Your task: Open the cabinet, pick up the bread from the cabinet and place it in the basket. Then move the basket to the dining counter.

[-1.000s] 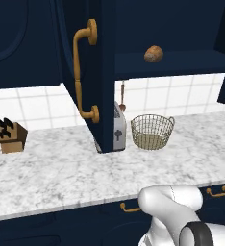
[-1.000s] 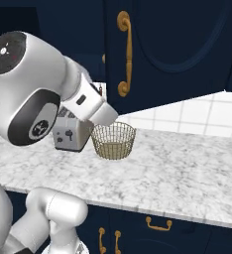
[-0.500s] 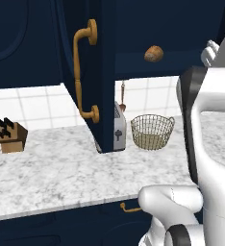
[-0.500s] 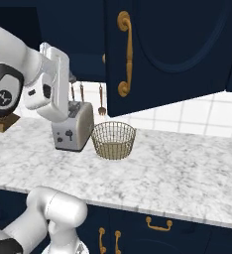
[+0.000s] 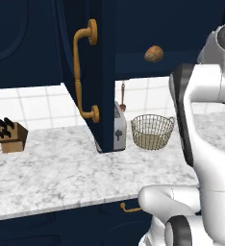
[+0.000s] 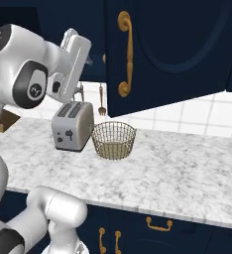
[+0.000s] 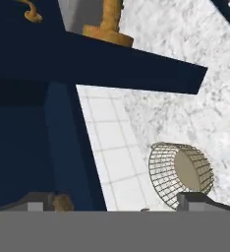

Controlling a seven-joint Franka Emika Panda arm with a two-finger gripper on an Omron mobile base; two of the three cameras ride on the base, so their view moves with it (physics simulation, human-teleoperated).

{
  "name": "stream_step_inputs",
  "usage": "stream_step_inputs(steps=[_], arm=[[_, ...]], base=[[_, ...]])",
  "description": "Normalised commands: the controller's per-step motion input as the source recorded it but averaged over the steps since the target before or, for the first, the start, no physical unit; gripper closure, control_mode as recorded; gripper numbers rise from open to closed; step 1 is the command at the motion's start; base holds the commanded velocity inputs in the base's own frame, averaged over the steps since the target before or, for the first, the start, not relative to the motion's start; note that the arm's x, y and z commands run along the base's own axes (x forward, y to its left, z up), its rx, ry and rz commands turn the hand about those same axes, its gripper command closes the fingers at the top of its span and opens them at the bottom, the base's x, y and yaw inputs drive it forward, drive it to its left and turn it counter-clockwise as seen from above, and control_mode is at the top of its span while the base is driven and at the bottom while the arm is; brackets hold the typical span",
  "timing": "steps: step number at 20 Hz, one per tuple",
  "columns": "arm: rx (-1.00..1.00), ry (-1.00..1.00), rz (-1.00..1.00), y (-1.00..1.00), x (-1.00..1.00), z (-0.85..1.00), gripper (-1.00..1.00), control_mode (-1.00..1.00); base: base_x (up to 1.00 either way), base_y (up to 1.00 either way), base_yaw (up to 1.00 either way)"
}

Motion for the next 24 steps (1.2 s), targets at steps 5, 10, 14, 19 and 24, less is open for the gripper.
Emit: stream_step_inputs(steps=[5,10,14,19,24], arm=[[0.15,-0.21,-0.62,-0.15,0.18,-0.04,-1.0,-1.0],[0.18,-0.18,-0.44,-0.42,0.01,0.0,-1.0,-1.0],[0.17,-0.17,-0.31,-0.66,-0.08,0.0,-1.0,-1.0],[0.14,-0.25,-0.31,-0.48,-0.82,-0.01,-1.0,-1.0],[0.12,-0.15,-0.26,-1.0,-0.01,-0.17,-1.0,-1.0]], base=[[0.0,0.0,0.0],[0.0,0.0,0.0],[0.0,0.0,0.0],[0.0,0.0,0.0],[0.0,0.0,0.0]])
